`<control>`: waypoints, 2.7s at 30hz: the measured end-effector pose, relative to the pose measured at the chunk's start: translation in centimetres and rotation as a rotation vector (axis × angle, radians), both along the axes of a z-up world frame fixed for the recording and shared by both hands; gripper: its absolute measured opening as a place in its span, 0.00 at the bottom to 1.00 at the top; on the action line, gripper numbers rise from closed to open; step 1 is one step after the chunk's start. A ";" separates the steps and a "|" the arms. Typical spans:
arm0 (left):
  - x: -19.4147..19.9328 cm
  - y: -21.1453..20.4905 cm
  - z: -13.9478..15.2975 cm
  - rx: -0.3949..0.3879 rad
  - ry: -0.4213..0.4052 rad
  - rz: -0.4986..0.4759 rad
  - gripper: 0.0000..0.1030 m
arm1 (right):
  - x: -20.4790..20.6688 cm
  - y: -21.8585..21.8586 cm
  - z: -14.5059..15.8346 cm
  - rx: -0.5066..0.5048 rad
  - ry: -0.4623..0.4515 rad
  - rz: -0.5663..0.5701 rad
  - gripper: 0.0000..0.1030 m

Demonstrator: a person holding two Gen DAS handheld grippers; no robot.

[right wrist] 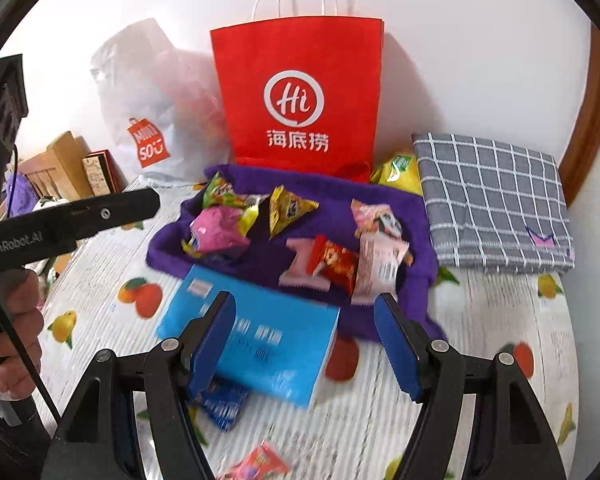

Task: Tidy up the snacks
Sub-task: 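Move both tools back toward the remaining snacks on the sheet, then grasp the pink tube candy with the right tool and lift it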

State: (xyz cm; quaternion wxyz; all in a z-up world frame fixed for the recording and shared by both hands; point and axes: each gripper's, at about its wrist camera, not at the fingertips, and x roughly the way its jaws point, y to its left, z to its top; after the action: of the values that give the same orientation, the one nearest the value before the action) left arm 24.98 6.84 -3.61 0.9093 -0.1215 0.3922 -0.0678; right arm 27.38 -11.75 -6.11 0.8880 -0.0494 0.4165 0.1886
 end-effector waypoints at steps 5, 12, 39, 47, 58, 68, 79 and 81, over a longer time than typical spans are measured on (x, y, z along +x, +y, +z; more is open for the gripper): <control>-3.3 -0.2 0.4 0.001 -0.011 -0.010 0.65 | -3.1 -0.5 -0.4 0.021 0.020 -0.017 0.69; -7.4 -0.4 0.1 0.022 -0.027 -0.014 0.65 | -6.7 -1.3 -1.6 0.027 0.042 -0.061 0.69; -12.9 4.6 -6.0 -0.068 0.087 0.010 0.65 | -11.0 -1.0 -8.7 0.134 0.274 -0.164 0.55; -13.3 5.2 -8.9 -0.067 0.154 0.005 0.65 | -10.9 0.9 -11.1 0.032 0.255 -0.168 0.51; -13.6 4.6 -13.3 -0.009 0.186 0.047 0.64 | -10.7 -2.1 -11.7 -0.162 0.082 -0.187 0.23; -13.7 2.1 -13.9 0.109 0.145 0.023 0.87 | -7.8 -6.2 -12.5 -0.139 0.028 -0.225 0.24; -10.7 -1.8 -13.7 0.029 0.140 -0.019 0.94 | -7.5 -7.2 -12.6 -0.014 0.061 -0.222 0.26; -9.7 -3.0 -13.6 0.024 0.144 -0.034 0.94 | -7.5 -7.4 -12.6 -0.001 0.064 -0.222 0.26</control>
State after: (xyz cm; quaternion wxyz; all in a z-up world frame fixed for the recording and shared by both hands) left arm 15.29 3.88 -17.23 0.8787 -0.1086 0.4596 -0.0697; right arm 19.92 -19.11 -18.72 0.8896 0.0029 0.4477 0.0903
